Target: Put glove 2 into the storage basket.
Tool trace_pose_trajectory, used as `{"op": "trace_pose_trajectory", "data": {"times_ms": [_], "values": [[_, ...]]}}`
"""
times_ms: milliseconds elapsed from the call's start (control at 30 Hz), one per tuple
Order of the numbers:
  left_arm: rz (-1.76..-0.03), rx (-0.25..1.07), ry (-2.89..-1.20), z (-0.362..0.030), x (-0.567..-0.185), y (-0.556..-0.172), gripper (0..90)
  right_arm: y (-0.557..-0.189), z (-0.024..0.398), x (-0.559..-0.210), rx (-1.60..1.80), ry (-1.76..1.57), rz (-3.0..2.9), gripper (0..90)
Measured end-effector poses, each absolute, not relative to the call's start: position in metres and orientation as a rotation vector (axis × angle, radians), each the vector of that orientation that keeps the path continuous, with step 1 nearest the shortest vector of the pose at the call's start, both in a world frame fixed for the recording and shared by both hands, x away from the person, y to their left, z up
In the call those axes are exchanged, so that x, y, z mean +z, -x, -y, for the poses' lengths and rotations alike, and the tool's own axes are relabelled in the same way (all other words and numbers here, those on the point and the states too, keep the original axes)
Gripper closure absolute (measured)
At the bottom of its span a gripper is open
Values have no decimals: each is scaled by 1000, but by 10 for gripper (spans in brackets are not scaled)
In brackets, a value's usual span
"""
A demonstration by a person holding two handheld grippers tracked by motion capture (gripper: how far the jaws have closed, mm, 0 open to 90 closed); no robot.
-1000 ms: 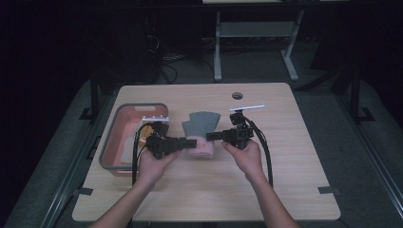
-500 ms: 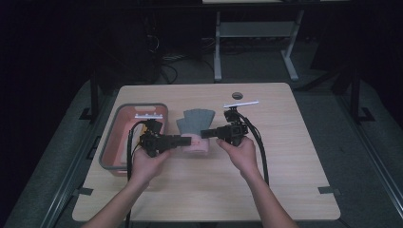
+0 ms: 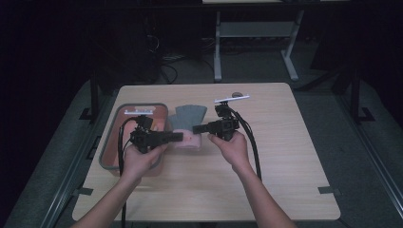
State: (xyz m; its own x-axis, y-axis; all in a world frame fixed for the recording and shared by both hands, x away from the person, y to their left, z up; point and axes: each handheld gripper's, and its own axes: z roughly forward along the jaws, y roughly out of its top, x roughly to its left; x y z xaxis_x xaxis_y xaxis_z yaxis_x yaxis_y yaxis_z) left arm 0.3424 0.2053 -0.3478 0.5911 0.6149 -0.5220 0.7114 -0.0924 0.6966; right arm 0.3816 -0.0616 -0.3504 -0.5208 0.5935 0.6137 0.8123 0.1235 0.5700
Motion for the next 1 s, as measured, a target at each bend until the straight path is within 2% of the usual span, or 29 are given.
{"op": "trace_pose_trajectory", "data": {"times_ms": [1000], "values": [[-1131, -59, -1744, -253, -333, -341, 635, -398, 10, -336, -1360, 1297, 2194, 741]]}}
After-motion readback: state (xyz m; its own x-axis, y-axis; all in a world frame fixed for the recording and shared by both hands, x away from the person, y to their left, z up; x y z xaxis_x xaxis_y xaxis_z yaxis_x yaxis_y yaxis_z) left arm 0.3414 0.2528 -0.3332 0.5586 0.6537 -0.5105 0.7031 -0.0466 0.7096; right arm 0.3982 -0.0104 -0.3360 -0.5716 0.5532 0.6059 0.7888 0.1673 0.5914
